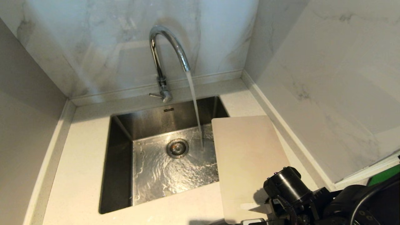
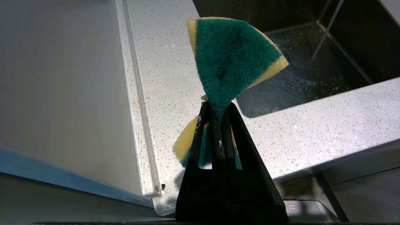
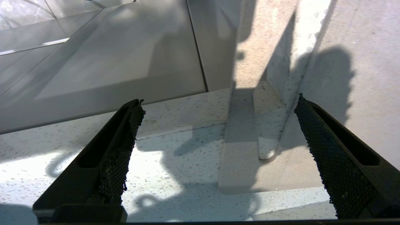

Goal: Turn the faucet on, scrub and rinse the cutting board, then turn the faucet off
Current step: Pick up the cutting board

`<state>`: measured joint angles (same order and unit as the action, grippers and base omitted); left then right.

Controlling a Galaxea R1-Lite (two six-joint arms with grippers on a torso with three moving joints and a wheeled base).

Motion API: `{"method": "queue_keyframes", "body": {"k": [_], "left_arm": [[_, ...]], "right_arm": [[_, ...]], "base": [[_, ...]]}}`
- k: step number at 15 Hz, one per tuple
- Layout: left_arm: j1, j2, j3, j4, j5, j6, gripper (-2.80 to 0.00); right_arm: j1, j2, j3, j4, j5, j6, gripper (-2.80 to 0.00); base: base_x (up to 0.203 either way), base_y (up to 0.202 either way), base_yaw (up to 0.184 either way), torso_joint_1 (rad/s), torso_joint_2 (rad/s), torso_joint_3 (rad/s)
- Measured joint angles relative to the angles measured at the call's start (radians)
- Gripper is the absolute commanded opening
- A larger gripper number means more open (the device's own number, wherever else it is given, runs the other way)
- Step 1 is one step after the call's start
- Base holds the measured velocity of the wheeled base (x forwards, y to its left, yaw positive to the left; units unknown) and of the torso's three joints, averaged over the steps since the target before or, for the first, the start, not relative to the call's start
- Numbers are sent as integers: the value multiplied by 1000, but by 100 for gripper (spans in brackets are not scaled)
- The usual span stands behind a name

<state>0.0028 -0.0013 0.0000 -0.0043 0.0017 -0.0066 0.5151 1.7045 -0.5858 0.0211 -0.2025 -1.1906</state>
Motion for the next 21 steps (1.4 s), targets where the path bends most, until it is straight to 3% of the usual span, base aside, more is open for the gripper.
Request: {"method": "queue_keyframes", "body": {"k": [21], "left_arm": [[0, 0, 0, 0, 0, 0, -280]], "right_arm": [[0, 89, -18, -3, -2, 3, 0]], "base": [[0, 0, 0, 0, 0, 0]]}}
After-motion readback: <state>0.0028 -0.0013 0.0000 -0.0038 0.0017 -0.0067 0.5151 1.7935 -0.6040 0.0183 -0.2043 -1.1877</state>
